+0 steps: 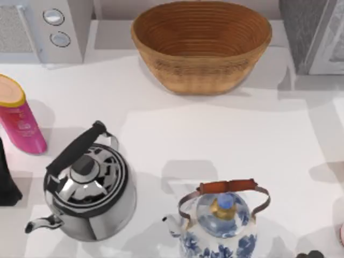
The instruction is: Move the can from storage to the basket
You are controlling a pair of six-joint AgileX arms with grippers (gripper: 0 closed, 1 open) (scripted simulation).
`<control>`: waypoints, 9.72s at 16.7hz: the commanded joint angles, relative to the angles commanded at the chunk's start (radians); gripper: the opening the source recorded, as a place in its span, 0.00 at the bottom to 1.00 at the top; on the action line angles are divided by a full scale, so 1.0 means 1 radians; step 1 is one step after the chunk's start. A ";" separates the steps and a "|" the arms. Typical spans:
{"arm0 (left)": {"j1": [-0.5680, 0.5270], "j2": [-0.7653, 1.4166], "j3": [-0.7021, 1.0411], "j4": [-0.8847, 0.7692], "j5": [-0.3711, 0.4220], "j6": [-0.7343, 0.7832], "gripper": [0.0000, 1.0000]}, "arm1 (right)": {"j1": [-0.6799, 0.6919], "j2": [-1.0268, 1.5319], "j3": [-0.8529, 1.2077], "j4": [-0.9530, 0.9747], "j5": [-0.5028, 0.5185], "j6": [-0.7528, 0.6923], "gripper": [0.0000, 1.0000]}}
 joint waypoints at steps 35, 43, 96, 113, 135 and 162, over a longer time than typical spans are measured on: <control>0.000 0.000 0.000 0.000 0.000 0.000 1.00 | 0.044 0.724 0.802 -0.061 0.064 0.001 1.00; 0.000 0.000 0.000 0.000 0.000 0.000 1.00 | 0.031 0.800 0.891 -0.073 0.052 0.000 1.00; 0.000 0.000 0.000 0.000 0.000 0.000 1.00 | 0.076 -0.163 0.044 -0.122 0.082 -0.004 0.00; 0.000 0.000 0.000 0.000 0.000 0.000 1.00 | -0.139 -1.018 -1.326 0.312 -0.147 -0.014 0.00; 0.000 0.000 0.000 0.000 0.000 0.000 1.00 | 0.203 0.077 -0.548 0.656 0.205 -0.005 0.00; 0.000 0.000 0.000 0.000 0.000 0.000 1.00 | 0.463 1.144 0.207 0.936 0.478 0.003 0.00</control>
